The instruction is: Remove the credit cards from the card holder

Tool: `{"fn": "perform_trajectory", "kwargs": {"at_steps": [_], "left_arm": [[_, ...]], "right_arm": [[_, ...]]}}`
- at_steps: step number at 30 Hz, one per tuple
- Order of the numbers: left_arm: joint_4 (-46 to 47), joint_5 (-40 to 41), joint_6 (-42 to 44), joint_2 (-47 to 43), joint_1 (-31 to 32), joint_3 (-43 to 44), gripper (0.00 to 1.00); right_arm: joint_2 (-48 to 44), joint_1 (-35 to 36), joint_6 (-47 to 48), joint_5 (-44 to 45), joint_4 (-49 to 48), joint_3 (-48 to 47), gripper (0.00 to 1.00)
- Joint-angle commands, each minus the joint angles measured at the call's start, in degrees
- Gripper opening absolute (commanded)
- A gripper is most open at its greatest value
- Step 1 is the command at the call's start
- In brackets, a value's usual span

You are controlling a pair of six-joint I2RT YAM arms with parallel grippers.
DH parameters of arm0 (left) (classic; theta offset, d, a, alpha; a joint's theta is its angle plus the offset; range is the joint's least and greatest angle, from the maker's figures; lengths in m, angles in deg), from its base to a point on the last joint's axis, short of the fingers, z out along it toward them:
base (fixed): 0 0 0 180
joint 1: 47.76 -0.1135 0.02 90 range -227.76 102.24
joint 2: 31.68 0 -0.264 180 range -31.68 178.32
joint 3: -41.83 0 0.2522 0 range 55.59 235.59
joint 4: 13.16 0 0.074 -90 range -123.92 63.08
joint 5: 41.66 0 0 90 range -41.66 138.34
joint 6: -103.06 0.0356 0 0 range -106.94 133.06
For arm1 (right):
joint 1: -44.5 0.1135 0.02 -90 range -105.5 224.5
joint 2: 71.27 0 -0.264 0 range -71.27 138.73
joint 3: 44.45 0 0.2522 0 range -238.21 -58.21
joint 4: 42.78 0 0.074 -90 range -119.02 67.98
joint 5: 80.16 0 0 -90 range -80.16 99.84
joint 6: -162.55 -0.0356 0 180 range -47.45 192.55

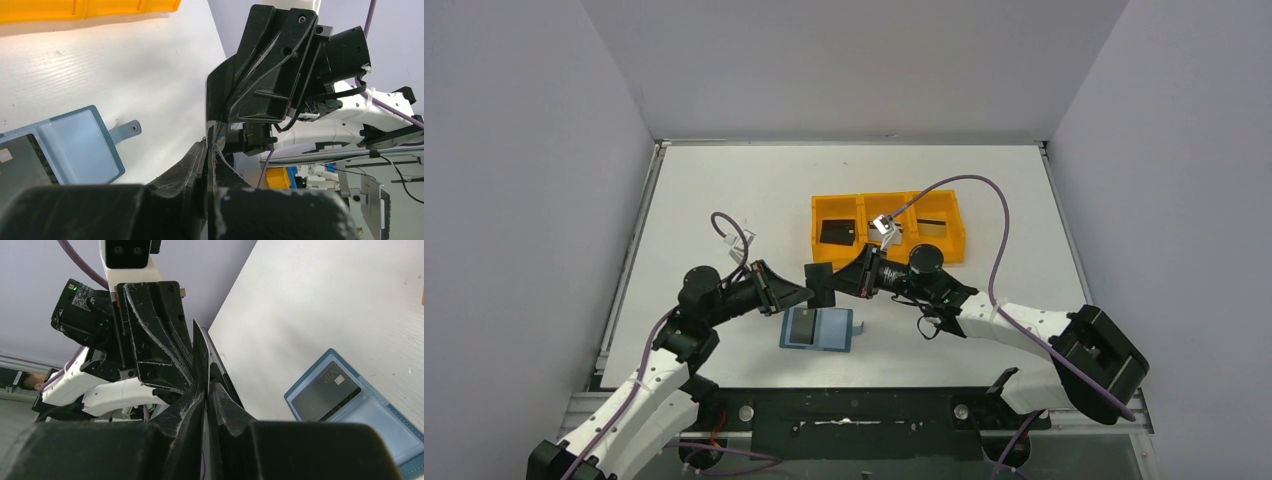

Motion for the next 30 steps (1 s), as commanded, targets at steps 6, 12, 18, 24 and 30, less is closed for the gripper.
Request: {"fn": "perform_trajectory", "kwargs": {"at_steps": [6,12,18,24,30], "left_arm": [[-2.0,0.8,1.6,-1.0,-2.3,1.5,0.34],[-12.0,5.7,6.7,-2.4,-2.8,5.0,0.56],[-28.0,19.7,15.4,-4.8,-2.8,12.1,0.84],[-35.7,32.3,22.9,-7.4,-2.8,19.7,0.86],[-36.4,41.4,29.9,-11.9,-2.9,19.4,0.87]], "right_arm": [[0.0,-0.5,-0.8,-3.0,-6.2,0.1,0.01],[-0.9,-0.7,2.4,0.0,1.4,-1.6,0.0],[-2.6,-0.7,14.4,12.4,24.1,-9.8,0.0],[-1.0,-0.6,30.3,26.3,39.5,-19.1,0.0],[2.3,0.5,51.8,35.1,40.6,-24.6,0.0]]}}
